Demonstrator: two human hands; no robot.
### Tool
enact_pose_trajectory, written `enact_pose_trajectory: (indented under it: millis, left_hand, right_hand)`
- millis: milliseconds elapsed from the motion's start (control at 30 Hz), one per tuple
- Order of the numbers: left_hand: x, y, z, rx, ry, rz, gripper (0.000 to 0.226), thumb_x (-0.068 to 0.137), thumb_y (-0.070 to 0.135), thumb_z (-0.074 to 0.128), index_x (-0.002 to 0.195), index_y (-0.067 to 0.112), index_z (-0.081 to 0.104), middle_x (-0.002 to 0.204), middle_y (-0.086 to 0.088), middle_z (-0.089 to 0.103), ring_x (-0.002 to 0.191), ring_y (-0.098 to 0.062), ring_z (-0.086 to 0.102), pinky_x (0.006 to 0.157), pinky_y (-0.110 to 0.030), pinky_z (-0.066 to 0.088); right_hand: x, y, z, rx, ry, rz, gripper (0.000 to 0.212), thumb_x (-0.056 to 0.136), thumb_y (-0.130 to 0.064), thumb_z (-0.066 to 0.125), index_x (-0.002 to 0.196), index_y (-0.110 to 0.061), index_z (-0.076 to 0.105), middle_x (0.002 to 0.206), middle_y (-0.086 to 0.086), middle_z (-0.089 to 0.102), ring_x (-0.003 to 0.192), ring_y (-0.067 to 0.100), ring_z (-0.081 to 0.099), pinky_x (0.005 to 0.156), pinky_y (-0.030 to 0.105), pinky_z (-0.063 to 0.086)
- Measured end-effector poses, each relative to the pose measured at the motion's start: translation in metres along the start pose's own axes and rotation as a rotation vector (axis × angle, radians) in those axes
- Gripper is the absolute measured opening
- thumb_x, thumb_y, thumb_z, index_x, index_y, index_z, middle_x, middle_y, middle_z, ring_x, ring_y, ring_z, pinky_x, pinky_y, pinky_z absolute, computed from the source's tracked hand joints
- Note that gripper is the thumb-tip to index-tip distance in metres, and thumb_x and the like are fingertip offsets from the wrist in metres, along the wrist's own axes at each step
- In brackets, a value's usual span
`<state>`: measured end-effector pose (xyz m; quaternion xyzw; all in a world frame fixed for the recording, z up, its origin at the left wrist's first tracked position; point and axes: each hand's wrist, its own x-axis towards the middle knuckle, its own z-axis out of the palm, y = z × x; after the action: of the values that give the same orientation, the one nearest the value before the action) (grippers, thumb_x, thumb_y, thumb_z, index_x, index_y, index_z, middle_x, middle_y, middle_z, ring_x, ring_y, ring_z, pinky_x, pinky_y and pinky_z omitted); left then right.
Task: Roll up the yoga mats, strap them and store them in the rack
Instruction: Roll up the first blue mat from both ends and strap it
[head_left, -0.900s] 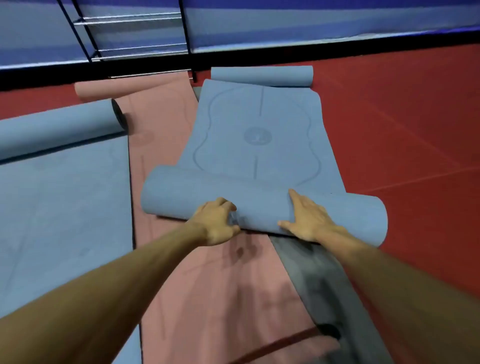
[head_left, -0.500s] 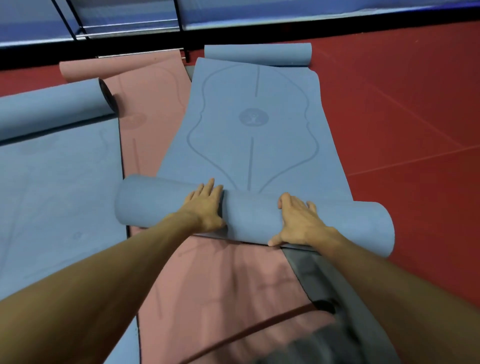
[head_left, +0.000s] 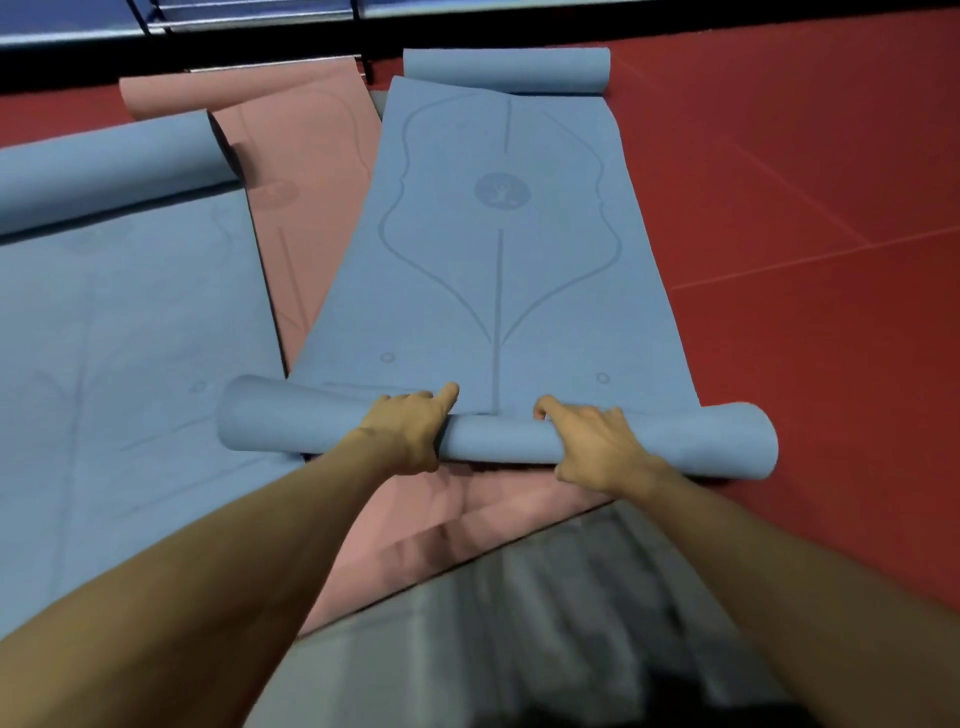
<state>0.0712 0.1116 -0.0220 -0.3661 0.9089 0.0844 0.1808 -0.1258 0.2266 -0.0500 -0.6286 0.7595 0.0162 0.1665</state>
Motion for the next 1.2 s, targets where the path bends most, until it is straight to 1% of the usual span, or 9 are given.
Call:
enact_pose_trajectory:
  millis: [100,267,433,500,600,833,967,1067,1200]
  left_hand:
    - [-0.026,0.008,-0.003,-0.007,0.093,0.013,0.051,0.080,0.035,0.067,0.115,0.016,0.035,0.113,-0.004,0.058,0.096,-0.029,0.057,0.076,-0.034,0.034]
    - [-0.075,0.032,-0.003,0.092,-0.007,0.037,0.050,0.080,0.050,0.065,0.120,0.022,0.053,0.119,-0.005,0.051,0.115,-0.025,0.050,0.096,-0.041,0.033]
    - [-0.122,0.062,0.022,0.006,-0.086,0.056,0.047,0.087,0.038,0.060,0.124,0.015,0.042,0.121,-0.009,0.044,0.117,-0.028,0.044,0.100,-0.048,0.031]
    - [-0.138,0.073,0.040,-0.052,-0.094,0.023,0.036,0.089,0.019,0.057,0.120,0.013,0.039,0.119,-0.009,0.047,0.115,-0.029,0.048,0.105,-0.053,0.027]
    - [-0.156,0.084,0.065,-0.052,-0.051,-0.031,0.041,0.083,-0.003,0.048,0.119,0.012,0.037,0.115,-0.008,0.050,0.112,-0.029,0.050,0.112,-0.056,0.017]
    - [-0.164,0.074,0.083,-0.102,0.174,0.014,0.042,0.088,0.004,0.049,0.127,0.019,0.044,0.121,-0.002,0.050,0.112,-0.024,0.049,0.103,-0.041,0.026]
    - [-0.150,0.056,0.093,-0.131,0.175,0.047,0.054,0.094,0.010,0.050,0.144,0.020,0.033,0.137,-0.003,0.039,0.125,-0.022,0.043,0.118,-0.045,0.010]
    - [-0.140,0.049,0.105,-0.093,0.195,0.062,0.051,0.097,0.019,0.048,0.146,0.019,0.032,0.138,-0.010,0.031,0.120,-0.030,0.037,0.112,-0.037,0.022]
    - [-0.126,0.048,0.118,-0.158,0.182,0.075,0.047,0.094,0.013,0.049,0.140,0.017,0.040,0.116,-0.009,0.053,0.105,-0.028,0.046,0.110,-0.033,0.022]
  right_hand:
    - [-0.029,-0.002,-0.020,-0.054,-0.033,-0.008,0.059,0.074,-0.017,0.060,0.128,-0.032,0.043,0.125,-0.001,0.056,0.118,0.024,0.050,0.092,0.041,0.035]
    - [-0.087,-0.014,-0.034,-0.161,-0.139,0.018,0.063,0.075,-0.032,0.066,0.134,-0.033,0.044,0.126,0.001,0.057,0.121,0.025,0.046,0.096,0.043,0.030]
    - [-0.138,-0.023,0.012,-0.123,-0.094,0.055,0.052,0.078,-0.040,0.065,0.126,-0.027,0.047,0.124,0.000,0.050,0.121,0.022,0.036,0.092,0.041,0.026]
    - [-0.156,-0.024,0.030,-0.060,-0.069,0.072,0.052,0.080,-0.041,0.066,0.126,-0.028,0.046,0.126,-0.002,0.047,0.121,0.020,0.036,0.093,0.039,0.027]
    - [-0.178,-0.027,0.052,-0.022,-0.054,0.069,0.044,0.090,-0.033,0.057,0.131,-0.026,0.044,0.131,-0.002,0.046,0.126,0.020,0.035,0.098,0.038,0.028]
    - [-0.190,-0.033,0.059,-0.046,0.152,0.050,0.036,0.096,-0.025,0.051,0.132,-0.023,0.050,0.128,0.001,0.047,0.121,0.022,0.041,0.094,0.035,0.031]
    - [-0.179,-0.033,0.061,0.015,0.344,0.019,0.039,0.089,-0.012,0.060,0.128,-0.018,0.058,0.109,0.008,0.056,0.100,0.032,0.056,0.080,0.039,0.037]
    - [-0.169,-0.036,0.069,-0.020,0.247,0.021,0.037,0.095,-0.032,0.054,0.131,-0.023,0.055,0.121,0.003,0.054,0.111,0.029,0.050,0.088,0.040,0.034]
    - [-0.162,-0.036,0.087,-0.138,0.109,0.020,0.047,0.096,-0.048,0.046,0.138,-0.028,0.043,0.134,-0.005,0.046,0.120,0.022,0.042,0.093,0.038,0.028]
